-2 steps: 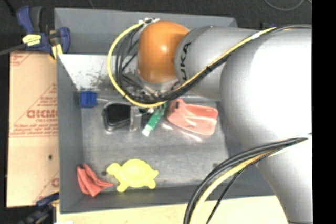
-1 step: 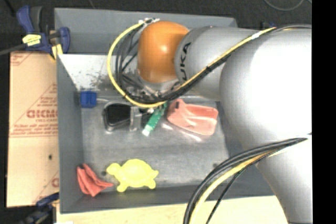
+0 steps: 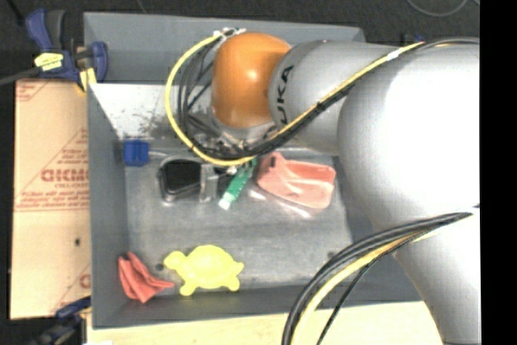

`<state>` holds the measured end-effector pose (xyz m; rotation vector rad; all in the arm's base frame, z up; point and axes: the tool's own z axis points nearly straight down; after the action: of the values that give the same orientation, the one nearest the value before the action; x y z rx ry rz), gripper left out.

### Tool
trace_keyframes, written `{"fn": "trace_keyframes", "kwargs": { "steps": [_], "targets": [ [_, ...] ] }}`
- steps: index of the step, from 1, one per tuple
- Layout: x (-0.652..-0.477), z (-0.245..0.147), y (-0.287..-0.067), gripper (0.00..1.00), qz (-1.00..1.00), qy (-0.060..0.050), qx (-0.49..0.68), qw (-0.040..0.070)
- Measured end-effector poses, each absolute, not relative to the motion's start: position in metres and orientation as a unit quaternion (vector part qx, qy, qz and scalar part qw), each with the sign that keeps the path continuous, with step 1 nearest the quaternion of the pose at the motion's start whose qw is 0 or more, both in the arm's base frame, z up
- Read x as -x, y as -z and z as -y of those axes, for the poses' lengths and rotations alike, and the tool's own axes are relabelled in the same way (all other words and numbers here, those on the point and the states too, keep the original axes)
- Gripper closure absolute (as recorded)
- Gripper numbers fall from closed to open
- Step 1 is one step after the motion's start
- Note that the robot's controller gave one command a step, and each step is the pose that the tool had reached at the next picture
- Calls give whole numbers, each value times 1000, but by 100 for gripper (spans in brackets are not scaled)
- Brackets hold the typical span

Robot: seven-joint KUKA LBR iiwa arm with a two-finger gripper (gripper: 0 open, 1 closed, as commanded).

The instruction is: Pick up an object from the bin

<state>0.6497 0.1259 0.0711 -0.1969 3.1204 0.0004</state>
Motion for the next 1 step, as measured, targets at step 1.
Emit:
{"fn": "trace_keyframes", "kwargs": {
  "steps": [1],
  "targets": [
    [-650, -126, -71, 100, -998, 0, 62, 7]
  ]
}}
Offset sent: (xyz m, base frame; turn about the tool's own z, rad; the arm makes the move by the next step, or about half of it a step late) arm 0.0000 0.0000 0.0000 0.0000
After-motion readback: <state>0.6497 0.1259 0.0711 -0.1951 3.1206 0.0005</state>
